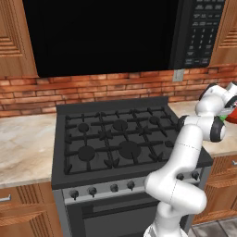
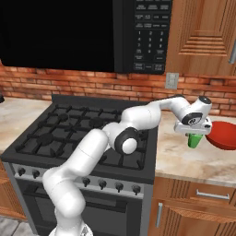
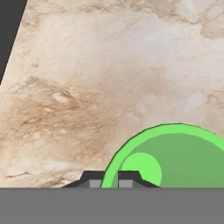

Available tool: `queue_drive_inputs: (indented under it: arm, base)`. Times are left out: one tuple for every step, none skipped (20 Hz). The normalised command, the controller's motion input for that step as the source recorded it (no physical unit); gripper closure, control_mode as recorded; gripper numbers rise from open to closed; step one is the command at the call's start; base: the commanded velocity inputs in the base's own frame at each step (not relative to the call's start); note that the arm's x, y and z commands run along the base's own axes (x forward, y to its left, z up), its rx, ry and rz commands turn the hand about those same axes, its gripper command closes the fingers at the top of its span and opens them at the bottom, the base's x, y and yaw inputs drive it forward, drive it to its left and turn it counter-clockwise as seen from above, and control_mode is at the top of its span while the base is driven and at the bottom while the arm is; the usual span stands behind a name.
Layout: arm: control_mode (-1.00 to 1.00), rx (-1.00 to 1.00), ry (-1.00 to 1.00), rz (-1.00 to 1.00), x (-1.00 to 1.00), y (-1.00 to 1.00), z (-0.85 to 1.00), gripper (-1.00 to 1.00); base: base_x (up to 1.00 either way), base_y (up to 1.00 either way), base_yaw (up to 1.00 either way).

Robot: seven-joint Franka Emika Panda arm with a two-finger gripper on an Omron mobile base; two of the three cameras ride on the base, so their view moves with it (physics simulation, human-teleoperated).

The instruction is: Pick the cup and bowl from the counter and place them on the counter next to the sink.

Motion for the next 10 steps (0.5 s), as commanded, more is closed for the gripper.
queue_drive_inputs:
  arm:
    - [-1.0,0.0,-0.01,0.0,-0.11,0.0,0.0,1.0]
    - [-1.0,0.0,0.0,0.0,-0.12,0.22,0.0,1.0]
    - [-1.0,-0.04,0.0,0.0,-0.26,0.51,0.02,1.0]
    - [-1.0,-0.06,0.0,0.0,-0.34,0.62,0.19,1.0]
    - [-1.0,-0.03,-0.09,0.0,-0.44,0.78,0.29,1.0]
    - [-1.0,-0.02,-0.17,0.0,-0.61,0.88,0.35,1.0]
    - [-1.0,-0.04,-0.21,0.0,-0.86,0.98,0.39,1.0]
    - [-1.0,-0.06,-0.23,0.0,-0.99,0.99,0.42,1.0]
    - [-1.0,-0.07,-0.19,0.0,-1.0,0.96,0.37,1.0]
    - [-1.0,-0.07,-0.17,0.01,-1.0,0.91,0.35,1.0]
  base:
    - [0.0,0.0,0.0]
    - [0.0,0.0,0.0]
    - [0.0,0.0,0.0]
    - [0.0,0.0,0.0]
    - [0.0,0.0,0.0]
    - [0.0,0.0,0.0]
    - [0.0,0.0,0.0]
    - [0.0,0.0,0.0]
    - [0.0,0.0,0.0]
    - [0.0,0.0,0.0]
